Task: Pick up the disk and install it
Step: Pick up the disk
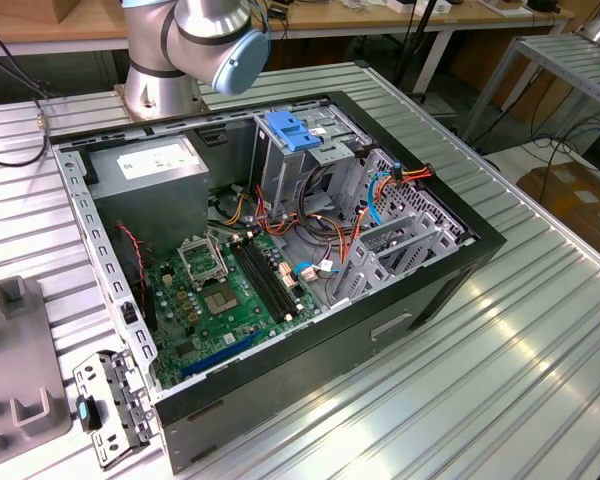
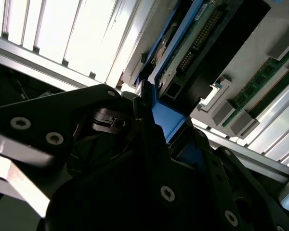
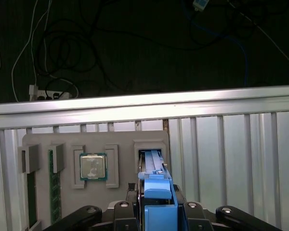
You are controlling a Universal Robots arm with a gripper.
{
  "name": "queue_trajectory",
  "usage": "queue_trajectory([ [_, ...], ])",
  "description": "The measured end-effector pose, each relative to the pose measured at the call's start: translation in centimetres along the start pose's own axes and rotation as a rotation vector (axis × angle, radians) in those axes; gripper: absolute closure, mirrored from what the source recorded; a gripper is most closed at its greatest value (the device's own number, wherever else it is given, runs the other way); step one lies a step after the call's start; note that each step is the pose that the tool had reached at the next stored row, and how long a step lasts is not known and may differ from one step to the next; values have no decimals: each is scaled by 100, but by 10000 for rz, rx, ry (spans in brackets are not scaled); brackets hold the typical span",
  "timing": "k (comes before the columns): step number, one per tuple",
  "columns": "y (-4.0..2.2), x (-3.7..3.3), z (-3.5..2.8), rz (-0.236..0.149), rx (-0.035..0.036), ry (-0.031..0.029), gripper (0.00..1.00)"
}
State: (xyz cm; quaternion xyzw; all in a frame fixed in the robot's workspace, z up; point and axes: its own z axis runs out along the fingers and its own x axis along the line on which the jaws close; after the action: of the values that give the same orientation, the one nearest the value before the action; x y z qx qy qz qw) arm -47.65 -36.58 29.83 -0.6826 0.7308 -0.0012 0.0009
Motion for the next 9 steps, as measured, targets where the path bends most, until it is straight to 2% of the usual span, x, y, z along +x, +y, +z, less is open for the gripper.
queue_trajectory([
  [6, 0, -1, -26, 0, 3, -1, 63],
  [9, 0, -1, 3, 0, 0, 4, 63],
])
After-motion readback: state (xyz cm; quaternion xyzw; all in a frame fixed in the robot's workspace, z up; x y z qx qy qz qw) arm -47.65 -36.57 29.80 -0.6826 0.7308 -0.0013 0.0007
